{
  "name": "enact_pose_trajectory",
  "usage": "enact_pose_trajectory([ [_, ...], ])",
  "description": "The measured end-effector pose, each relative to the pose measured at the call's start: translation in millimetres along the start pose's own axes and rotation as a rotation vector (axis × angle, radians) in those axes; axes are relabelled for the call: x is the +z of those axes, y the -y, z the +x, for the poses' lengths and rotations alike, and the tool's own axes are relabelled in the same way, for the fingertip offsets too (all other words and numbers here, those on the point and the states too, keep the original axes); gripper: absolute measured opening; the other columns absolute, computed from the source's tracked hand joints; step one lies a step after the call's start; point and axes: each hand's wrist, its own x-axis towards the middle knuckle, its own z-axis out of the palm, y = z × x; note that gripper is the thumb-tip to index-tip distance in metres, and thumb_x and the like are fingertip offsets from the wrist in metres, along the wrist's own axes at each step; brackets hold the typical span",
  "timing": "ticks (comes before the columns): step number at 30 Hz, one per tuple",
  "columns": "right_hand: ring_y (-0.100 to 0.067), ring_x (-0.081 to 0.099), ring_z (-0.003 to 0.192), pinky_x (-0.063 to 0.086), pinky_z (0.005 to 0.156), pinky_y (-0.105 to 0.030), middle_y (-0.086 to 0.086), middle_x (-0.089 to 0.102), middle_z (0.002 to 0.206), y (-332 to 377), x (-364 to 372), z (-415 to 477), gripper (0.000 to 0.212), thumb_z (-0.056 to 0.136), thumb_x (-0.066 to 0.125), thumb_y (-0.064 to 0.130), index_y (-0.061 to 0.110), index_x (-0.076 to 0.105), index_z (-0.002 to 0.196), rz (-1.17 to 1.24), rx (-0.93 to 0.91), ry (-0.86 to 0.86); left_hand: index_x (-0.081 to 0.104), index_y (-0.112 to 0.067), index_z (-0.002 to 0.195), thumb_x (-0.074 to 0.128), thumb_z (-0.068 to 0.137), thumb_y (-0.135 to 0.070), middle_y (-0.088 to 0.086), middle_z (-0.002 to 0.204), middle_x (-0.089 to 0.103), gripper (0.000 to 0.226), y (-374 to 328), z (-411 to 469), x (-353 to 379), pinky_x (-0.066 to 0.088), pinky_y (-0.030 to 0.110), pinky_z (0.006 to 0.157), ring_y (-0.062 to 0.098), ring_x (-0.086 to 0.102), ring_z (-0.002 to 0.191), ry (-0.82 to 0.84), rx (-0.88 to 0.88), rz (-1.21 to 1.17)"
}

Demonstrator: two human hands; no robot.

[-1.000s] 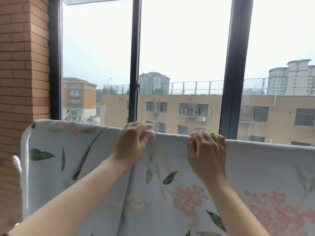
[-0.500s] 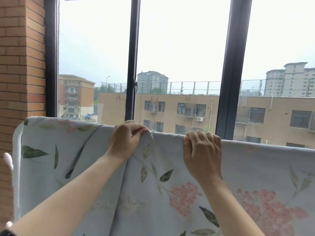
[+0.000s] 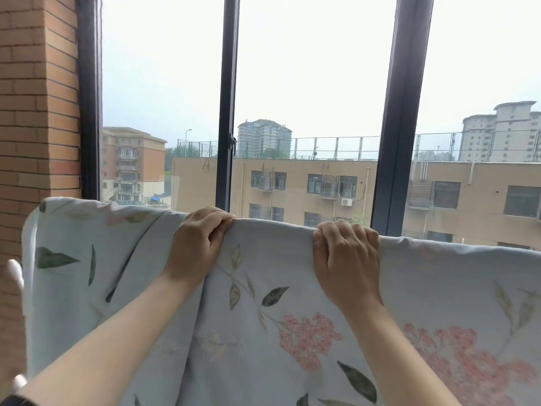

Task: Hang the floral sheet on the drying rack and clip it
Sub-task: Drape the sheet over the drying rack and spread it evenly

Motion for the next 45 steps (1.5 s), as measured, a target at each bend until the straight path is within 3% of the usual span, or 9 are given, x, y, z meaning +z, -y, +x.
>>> enact_pose_trajectory([
  [6, -0.020, 0.052, 0.074, 0.030, 0.082, -0.034, 0.003, 0.062, 0.077, 12, -4, 6, 0.030, 0.093, 0.039, 0.037, 0.020, 0.060, 0.080, -0.006, 0.056, 0.108, 0.072, -0.009, 0.092, 0.056, 0.090, -0.021, -0.001, 0.089, 0.068, 0.020, -5, 1, 1, 0.053, 0.039, 0.077, 0.019, 0.062, 0.085, 0.011, -0.034, -0.032],
  [13, -0.019, 0.059, 0.089, 0.035, 0.088, -0.032, 0.002, 0.066, 0.094, 62, 9, 20, 0.026, 0.097, 0.042, 0.032, 0.019, 0.064, 0.096, 0.069, -0.047, 0.246, 0.073, -0.009, 0.090, 0.055, 0.088, -0.021, 0.001, 0.086, 0.068, 0.022, -12, 3, 1, 0.053, 0.037, 0.077, 0.018, 0.062, 0.083, 0.036, -0.057, -0.056],
  [16, -0.019, 0.060, 0.086, 0.037, 0.084, -0.033, 0.003, 0.067, 0.092, 81, 18, 28, 0.028, 0.097, 0.041, 0.032, 0.019, 0.064, 0.092, 0.114, -0.064, 0.273, 0.073, -0.010, 0.092, 0.054, 0.089, -0.022, 0.001, 0.089, 0.068, 0.023, -10, 3, 0, 0.052, 0.038, 0.080, 0.017, 0.062, 0.085, 0.046, -0.070, -0.067],
  [20, -0.018, 0.056, 0.069, 0.028, 0.072, -0.030, 0.007, 0.060, 0.071, 82, 34, 18, 0.029, 0.094, 0.040, 0.032, 0.022, 0.057, 0.072, 0.039, -0.061, 0.132, 0.073, -0.011, 0.098, 0.051, 0.090, -0.021, 0.002, 0.095, 0.070, 0.025, -7, 3, -4, 0.052, 0.039, 0.084, 0.021, 0.063, 0.089, 0.086, -0.046, -0.031],
  [26, -0.018, 0.050, 0.066, 0.028, 0.073, -0.032, 0.007, 0.055, 0.070, 75, 42, 13, 0.028, 0.094, 0.040, 0.032, 0.022, 0.055, 0.073, -0.001, -0.102, 0.058, 0.068, -0.009, 0.114, 0.058, 0.092, -0.015, 0.007, 0.109, 0.070, 0.025, 4, 6, -20, 0.046, 0.033, 0.092, 0.025, 0.062, 0.102, 0.100, -0.079, 0.060],
  [30, -0.019, 0.051, 0.067, 0.031, 0.073, -0.032, 0.006, 0.056, 0.070, 75, 44, 13, 0.026, 0.095, 0.042, 0.031, 0.022, 0.055, 0.074, -0.009, -0.101, 0.038, 0.075, -0.019, 0.100, 0.059, 0.090, -0.027, -0.003, 0.096, 0.071, 0.020, 21, 10, -32, 0.047, 0.038, 0.090, 0.021, 0.062, 0.093, 0.133, -0.134, 0.097],
  [37, -0.019, 0.052, 0.067, 0.032, 0.073, -0.033, 0.006, 0.056, 0.070, 77, 44, 13, 0.029, 0.095, 0.038, 0.033, 0.021, 0.055, 0.074, -0.020, -0.120, 0.011, 0.076, -0.012, 0.088, 0.066, 0.088, -0.014, 0.000, 0.086, 0.071, 0.010, 23, 21, -34, 0.051, 0.029, 0.078, 0.017, 0.063, 0.082, 0.114, -0.182, 0.031],
  [43, -0.019, 0.052, 0.066, 0.036, 0.072, -0.034, 0.006, 0.057, 0.071, 77, 42, 12, 0.030, 0.096, 0.038, 0.034, 0.021, 0.056, 0.076, -0.033, -0.140, 0.000, 0.070, -0.006, 0.088, 0.060, 0.090, -0.005, 0.006, 0.084, 0.066, 0.011, 38, 16, -41, 0.035, 0.007, 0.071, 0.014, 0.056, 0.076, 0.069, -0.152, 0.085],
  [45, -0.018, 0.052, 0.065, 0.038, 0.071, -0.033, 0.006, 0.057, 0.071, 78, 43, 13, 0.030, 0.096, 0.038, 0.034, 0.021, 0.056, 0.076, -0.036, -0.148, 0.003, 0.069, -0.006, 0.086, 0.059, 0.090, -0.005, 0.003, 0.083, 0.064, 0.010, 41, 14, -43, 0.035, 0.008, 0.071, 0.015, 0.056, 0.077, 0.063, -0.128, 0.091],
])
